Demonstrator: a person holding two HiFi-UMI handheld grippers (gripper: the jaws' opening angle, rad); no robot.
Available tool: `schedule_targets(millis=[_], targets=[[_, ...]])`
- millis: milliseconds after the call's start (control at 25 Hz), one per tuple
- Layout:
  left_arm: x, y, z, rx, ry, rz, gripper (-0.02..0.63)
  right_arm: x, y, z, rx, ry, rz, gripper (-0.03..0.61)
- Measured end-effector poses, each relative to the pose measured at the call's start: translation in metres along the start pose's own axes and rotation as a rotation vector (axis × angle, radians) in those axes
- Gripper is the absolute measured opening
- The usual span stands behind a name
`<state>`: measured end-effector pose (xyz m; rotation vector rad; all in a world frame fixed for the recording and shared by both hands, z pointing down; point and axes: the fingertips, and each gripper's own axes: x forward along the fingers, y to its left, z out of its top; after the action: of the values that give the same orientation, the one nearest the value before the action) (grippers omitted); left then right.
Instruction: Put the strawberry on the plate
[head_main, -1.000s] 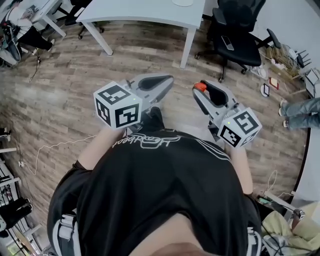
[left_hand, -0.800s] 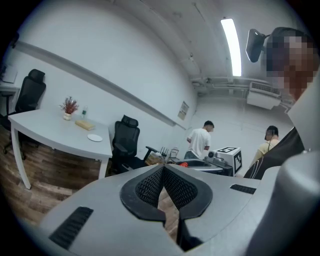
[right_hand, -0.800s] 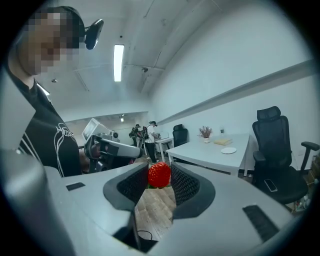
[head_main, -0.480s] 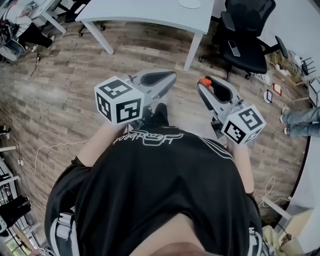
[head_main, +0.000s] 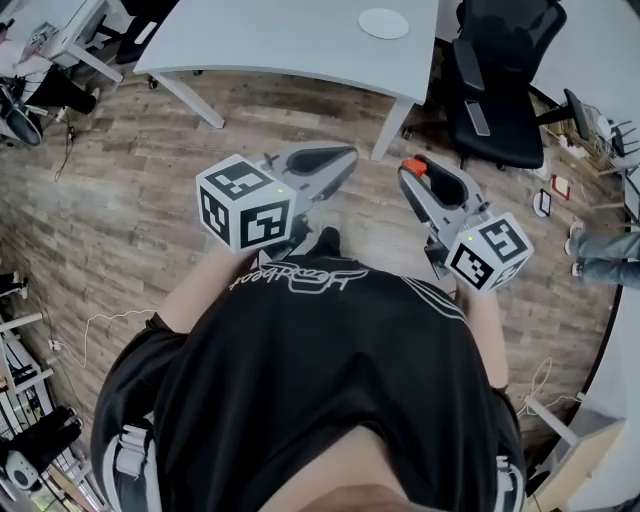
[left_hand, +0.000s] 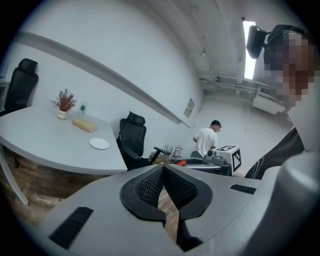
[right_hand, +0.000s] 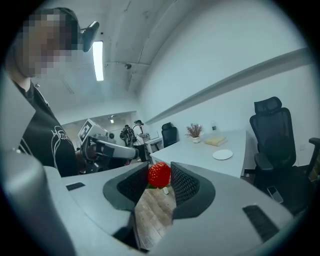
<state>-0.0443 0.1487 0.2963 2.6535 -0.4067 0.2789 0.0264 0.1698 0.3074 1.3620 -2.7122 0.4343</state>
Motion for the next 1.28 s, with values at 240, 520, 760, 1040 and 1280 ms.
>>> schedule_targets(millis=[240, 520, 760, 1040, 1280], targets=[[0.028, 0.08, 0.047, -0.012, 0.008, -0.004, 0.006, 0.061, -0.06, 0.03, 0.02, -0.005, -0.046, 0.133], [0.049, 0.139, 0.09, 0.014, 0.003, -0.023, 0.006, 0.109, -0.108, 0.069, -0.001, -0.057, -0.09, 0.133], [0.061, 0.165, 0.101, -0.007, -0.013, -0.016, 0.006, 0.128, -0.129, 0.076, -0.012, -0.05, -0.091, 0.133], [0.082, 0.191, 0.106, -0.024, -0.021, 0.011, 0.006, 0.148, -0.158, 0.08, -0.018, -0.043, -0.068, 0.133], [0.114, 0.218, 0.125, -0.038, -0.025, 0.034, 0.006, 0.166, -0.203, 0.094, -0.019, -0.032, -0.043, 0.133]])
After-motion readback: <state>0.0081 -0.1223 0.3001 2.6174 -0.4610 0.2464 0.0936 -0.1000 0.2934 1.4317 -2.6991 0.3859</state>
